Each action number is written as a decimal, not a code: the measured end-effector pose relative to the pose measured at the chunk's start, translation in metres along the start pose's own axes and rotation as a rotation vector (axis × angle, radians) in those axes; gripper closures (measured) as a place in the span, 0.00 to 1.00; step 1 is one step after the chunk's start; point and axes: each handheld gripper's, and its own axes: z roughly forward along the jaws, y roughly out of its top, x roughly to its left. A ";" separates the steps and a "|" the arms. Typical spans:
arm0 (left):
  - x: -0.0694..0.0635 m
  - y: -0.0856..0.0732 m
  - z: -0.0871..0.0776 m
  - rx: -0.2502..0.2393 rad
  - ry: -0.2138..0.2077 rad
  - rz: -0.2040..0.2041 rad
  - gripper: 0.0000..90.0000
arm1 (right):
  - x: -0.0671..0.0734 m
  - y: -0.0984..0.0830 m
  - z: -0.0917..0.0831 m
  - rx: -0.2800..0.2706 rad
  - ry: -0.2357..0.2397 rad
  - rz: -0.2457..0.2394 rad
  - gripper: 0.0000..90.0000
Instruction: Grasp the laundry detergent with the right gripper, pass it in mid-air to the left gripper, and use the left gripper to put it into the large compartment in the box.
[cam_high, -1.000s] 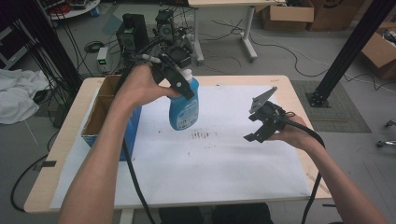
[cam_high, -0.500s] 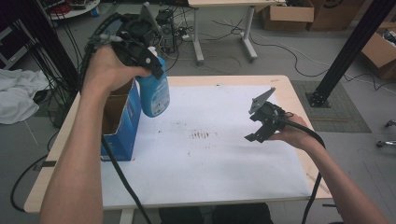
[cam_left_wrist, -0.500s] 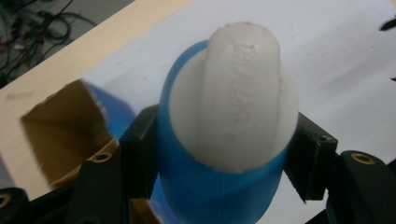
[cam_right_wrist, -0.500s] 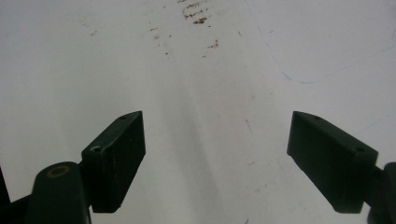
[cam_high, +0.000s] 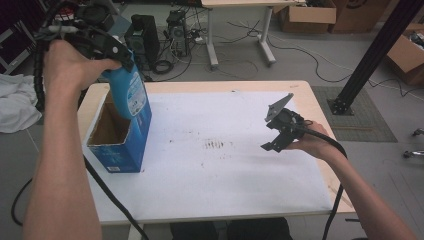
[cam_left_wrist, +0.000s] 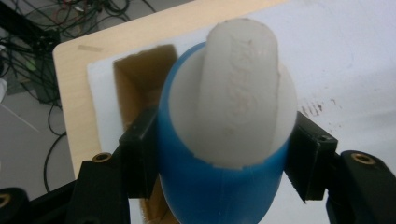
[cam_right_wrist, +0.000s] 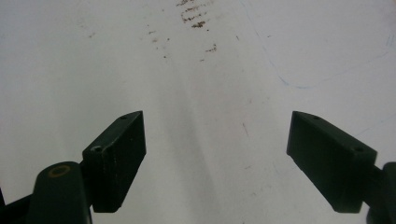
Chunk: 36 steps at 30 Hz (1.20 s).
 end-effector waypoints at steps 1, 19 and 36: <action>0.003 -0.002 0.000 0.001 0.005 -0.013 0.43 | 0.000 0.000 0.000 0.001 -0.001 0.000 0.22; 0.035 -0.023 0.017 0.019 0.062 -0.129 0.43 | 0.002 -0.004 0.005 0.009 0.006 -0.001 0.22; 0.036 -0.057 0.081 0.054 0.065 -0.176 0.43 | 0.004 -0.010 0.005 0.014 -0.007 0.003 0.22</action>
